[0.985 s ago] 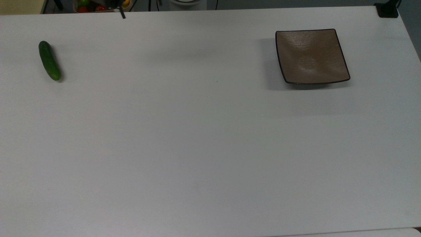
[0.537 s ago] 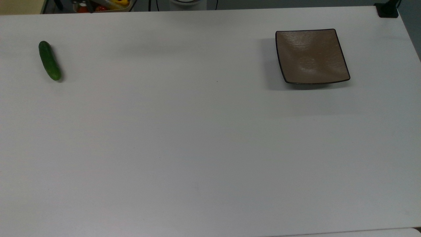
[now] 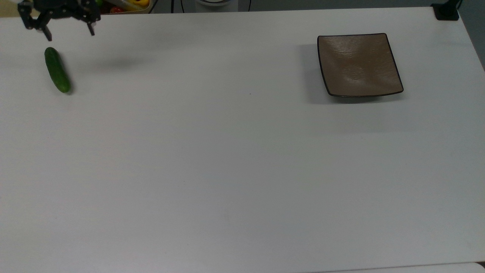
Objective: Cucumber placed on a ceramic plate
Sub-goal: 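Move the open gripper over the green cucumber and lower it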
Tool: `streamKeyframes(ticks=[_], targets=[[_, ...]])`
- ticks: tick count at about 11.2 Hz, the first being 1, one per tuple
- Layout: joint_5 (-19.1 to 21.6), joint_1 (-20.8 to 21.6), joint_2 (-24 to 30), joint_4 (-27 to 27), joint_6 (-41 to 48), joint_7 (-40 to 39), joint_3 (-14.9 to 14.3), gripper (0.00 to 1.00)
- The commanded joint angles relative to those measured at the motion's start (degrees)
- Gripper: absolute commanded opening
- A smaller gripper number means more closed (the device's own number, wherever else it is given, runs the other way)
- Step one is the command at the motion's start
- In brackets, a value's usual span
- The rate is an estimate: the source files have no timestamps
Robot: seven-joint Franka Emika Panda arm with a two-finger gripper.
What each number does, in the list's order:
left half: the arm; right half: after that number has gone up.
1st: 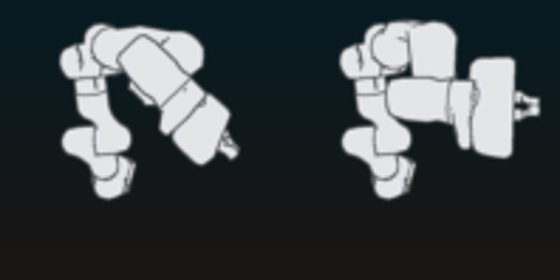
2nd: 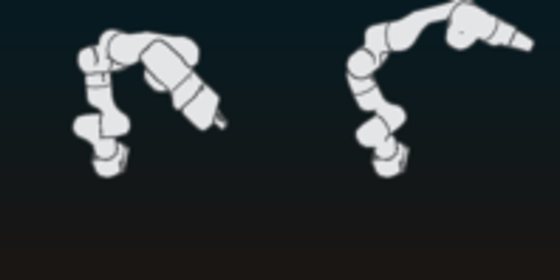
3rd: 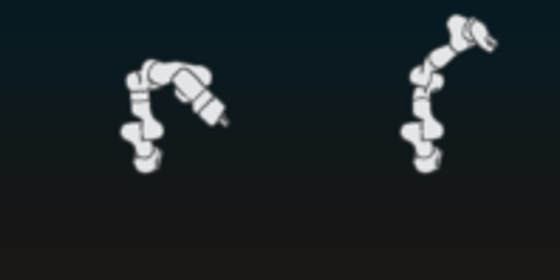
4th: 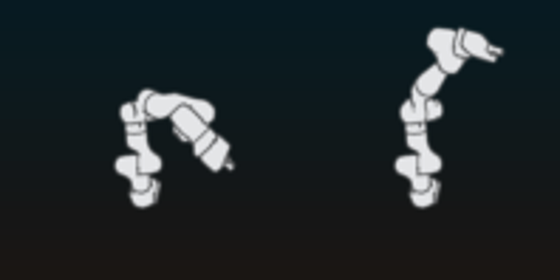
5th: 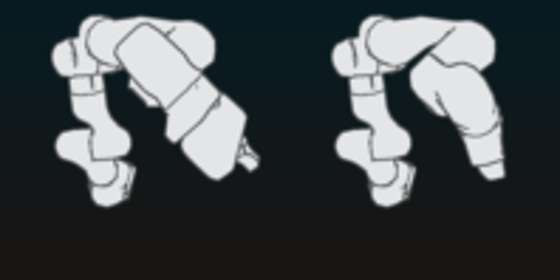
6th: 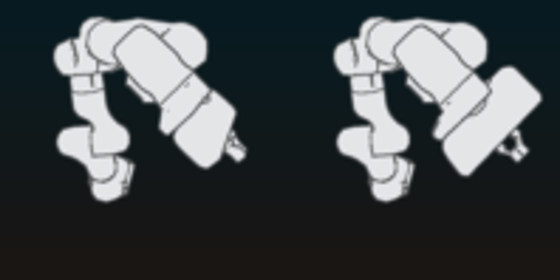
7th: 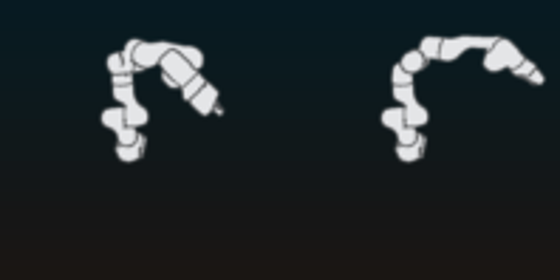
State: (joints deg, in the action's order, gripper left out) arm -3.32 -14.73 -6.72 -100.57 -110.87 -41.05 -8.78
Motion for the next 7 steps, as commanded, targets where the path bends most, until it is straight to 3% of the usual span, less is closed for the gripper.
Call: streamKeyframes(ticks=[1, 7], targets=[[-2.6, -2.2, -3.6, -2.0, -5.3, -2.2, -0.2, 1.00], [-8.4, -5.5, -9.4, -7.1, -17.2, -2.2, -0.3, 1.00]])
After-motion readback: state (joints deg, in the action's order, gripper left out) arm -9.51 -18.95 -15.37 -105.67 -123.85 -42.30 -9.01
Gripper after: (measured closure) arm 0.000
